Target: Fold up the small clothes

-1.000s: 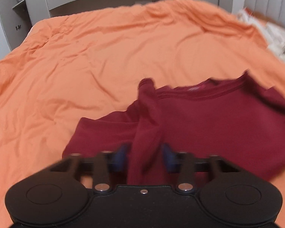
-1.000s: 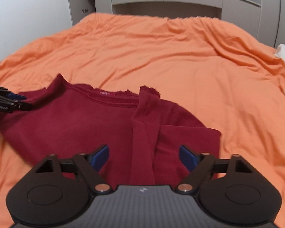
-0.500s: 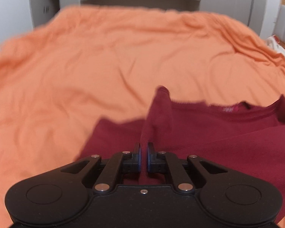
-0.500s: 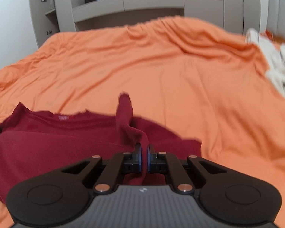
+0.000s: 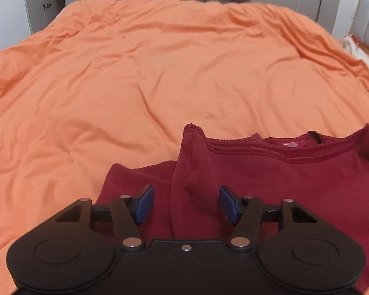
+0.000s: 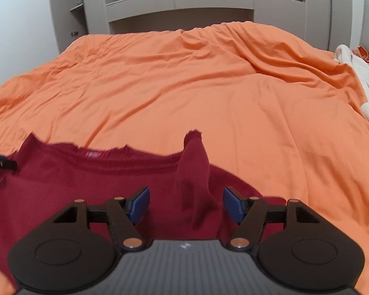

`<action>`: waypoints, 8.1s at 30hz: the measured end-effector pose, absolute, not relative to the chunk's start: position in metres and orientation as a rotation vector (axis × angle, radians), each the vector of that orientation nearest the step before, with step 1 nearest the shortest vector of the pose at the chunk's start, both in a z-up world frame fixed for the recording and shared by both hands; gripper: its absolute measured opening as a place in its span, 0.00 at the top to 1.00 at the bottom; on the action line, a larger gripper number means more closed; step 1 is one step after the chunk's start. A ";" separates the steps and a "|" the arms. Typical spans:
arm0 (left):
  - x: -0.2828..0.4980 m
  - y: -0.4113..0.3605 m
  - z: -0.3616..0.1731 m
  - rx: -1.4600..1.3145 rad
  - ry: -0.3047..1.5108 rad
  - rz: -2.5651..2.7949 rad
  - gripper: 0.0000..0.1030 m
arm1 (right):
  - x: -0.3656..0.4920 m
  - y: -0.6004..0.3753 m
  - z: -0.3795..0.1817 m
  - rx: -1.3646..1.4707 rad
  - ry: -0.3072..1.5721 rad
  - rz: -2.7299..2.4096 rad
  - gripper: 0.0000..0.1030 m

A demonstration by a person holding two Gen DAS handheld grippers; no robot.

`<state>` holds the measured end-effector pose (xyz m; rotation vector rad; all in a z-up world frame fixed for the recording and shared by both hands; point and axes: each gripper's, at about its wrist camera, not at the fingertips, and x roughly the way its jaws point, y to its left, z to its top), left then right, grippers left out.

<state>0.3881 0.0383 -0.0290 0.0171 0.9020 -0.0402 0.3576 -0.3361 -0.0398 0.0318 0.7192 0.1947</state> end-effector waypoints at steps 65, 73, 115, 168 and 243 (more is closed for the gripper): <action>0.264 0.064 -0.025 -0.442 0.745 -0.012 0.00 | 0.248 -0.207 -0.031 -0.215 0.491 0.152 0.00; 0.272 0.064 -0.038 -0.423 0.732 0.022 0.02 | 0.248 -0.187 -0.064 -0.292 0.505 0.174 0.00; 0.303 -0.085 0.066 -0.044 0.568 -0.224 0.85 | 0.242 -0.356 0.014 0.084 0.472 -0.183 0.00; 0.269 -0.156 0.045 -0.051 0.599 -0.657 0.01 | 0.247 -0.441 -0.014 0.475 0.554 -0.237 0.00; 0.329 -0.091 -0.040 -0.171 0.900 -0.192 0.00 | 0.291 -0.377 -0.043 0.451 0.654 0.001 0.57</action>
